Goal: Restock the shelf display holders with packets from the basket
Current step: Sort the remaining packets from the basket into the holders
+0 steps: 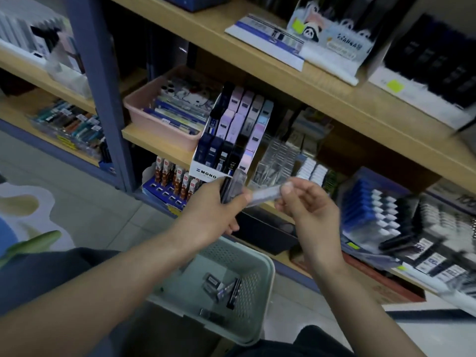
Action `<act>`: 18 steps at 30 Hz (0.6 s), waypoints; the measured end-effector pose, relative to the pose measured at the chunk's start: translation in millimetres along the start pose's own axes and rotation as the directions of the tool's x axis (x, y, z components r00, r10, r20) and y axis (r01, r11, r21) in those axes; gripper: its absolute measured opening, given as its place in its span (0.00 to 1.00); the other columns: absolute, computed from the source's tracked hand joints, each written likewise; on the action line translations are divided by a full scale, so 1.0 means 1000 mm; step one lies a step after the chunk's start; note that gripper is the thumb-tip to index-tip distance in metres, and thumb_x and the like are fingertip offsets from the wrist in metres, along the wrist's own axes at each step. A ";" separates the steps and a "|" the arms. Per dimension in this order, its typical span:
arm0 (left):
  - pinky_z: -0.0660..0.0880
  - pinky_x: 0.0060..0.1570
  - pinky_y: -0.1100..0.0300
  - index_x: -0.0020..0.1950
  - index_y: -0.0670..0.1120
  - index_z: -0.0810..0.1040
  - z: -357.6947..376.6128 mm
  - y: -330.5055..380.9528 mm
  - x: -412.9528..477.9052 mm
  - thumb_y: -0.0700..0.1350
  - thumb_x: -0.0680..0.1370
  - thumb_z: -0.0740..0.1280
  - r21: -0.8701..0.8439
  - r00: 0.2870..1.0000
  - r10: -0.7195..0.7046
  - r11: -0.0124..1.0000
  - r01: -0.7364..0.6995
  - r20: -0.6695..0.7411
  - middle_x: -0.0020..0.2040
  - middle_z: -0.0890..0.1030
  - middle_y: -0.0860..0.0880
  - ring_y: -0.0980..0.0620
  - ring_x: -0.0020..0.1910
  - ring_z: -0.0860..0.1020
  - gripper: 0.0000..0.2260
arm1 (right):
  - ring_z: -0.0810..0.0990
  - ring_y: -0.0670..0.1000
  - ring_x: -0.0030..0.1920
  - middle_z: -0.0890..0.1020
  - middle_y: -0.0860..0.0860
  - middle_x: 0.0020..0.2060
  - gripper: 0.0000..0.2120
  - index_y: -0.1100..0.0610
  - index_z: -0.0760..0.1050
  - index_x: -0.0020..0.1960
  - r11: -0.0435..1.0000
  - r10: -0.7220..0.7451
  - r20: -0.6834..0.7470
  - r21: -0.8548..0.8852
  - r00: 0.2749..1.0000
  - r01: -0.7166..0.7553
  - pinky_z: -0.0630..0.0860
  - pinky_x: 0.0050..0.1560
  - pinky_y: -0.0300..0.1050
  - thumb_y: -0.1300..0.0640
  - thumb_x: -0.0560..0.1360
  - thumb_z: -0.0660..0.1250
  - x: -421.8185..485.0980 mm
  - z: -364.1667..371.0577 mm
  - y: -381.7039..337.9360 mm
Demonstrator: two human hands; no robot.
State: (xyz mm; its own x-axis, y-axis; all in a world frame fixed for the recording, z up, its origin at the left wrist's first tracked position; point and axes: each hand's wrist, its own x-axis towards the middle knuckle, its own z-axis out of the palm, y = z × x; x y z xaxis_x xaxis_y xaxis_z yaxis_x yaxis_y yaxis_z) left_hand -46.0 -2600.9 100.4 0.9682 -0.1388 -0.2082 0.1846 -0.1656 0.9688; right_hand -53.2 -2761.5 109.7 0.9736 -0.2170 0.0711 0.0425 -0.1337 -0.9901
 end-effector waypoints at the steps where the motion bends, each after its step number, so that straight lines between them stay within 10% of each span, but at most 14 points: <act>1: 0.73 0.29 0.66 0.49 0.48 0.75 -0.001 0.006 0.007 0.47 0.78 0.64 -0.014 1.000 0.017 1.000 -0.017 0.000 0.31 0.78 0.49 0.59 0.25 0.75 0.04 | 0.80 0.45 0.38 0.81 0.51 0.40 0.03 0.58 0.76 0.49 0.997 -0.052 -0.041 -0.063 0.998 0.049 0.78 0.41 0.36 0.61 0.75 0.66 0.009 -0.001 0.001; 5: 0.73 0.27 0.68 0.49 0.46 0.75 -0.006 0.012 0.029 0.47 0.79 0.63 -0.103 1.000 -0.012 0.995 0.011 -0.010 0.36 0.77 0.49 0.60 0.25 0.74 0.05 | 0.79 0.45 0.44 0.79 0.46 0.42 0.04 0.53 0.74 0.51 0.901 -0.234 -0.142 -0.403 0.962 0.159 0.77 0.47 0.42 0.57 0.77 0.66 0.047 -0.003 0.017; 9: 0.71 0.25 0.70 0.46 0.46 0.73 -0.005 0.008 0.041 0.47 0.79 0.63 -0.191 0.995 -0.093 0.977 0.097 0.027 0.34 0.75 0.49 0.62 0.22 0.73 0.05 | 0.74 0.38 0.43 0.77 0.46 0.45 0.07 0.56 0.75 0.54 0.762 -0.310 -0.075 -0.616 0.948 0.201 0.71 0.45 0.27 0.58 0.77 0.65 0.076 -0.004 0.034; 18: 0.73 0.26 0.69 0.45 0.46 0.76 -0.008 0.009 0.061 0.47 0.77 0.65 -0.271 0.982 -0.166 0.945 0.184 0.089 0.33 0.76 0.50 0.61 0.23 0.75 0.05 | 0.74 0.53 0.53 0.78 0.50 0.46 0.08 0.54 0.76 0.53 0.436 -0.264 0.130 -0.868 0.956 0.238 0.73 0.54 0.52 0.59 0.74 0.68 0.102 0.004 0.062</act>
State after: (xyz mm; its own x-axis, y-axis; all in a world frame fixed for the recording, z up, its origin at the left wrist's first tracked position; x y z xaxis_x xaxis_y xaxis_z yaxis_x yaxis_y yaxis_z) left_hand 16.0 -2602.6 97.5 0.9054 -0.1954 -0.3769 0.3981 0.0828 0.9136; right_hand 49.9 -2788.4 55.6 0.9484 -0.0464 0.3135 0.0560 -0.9491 -0.3099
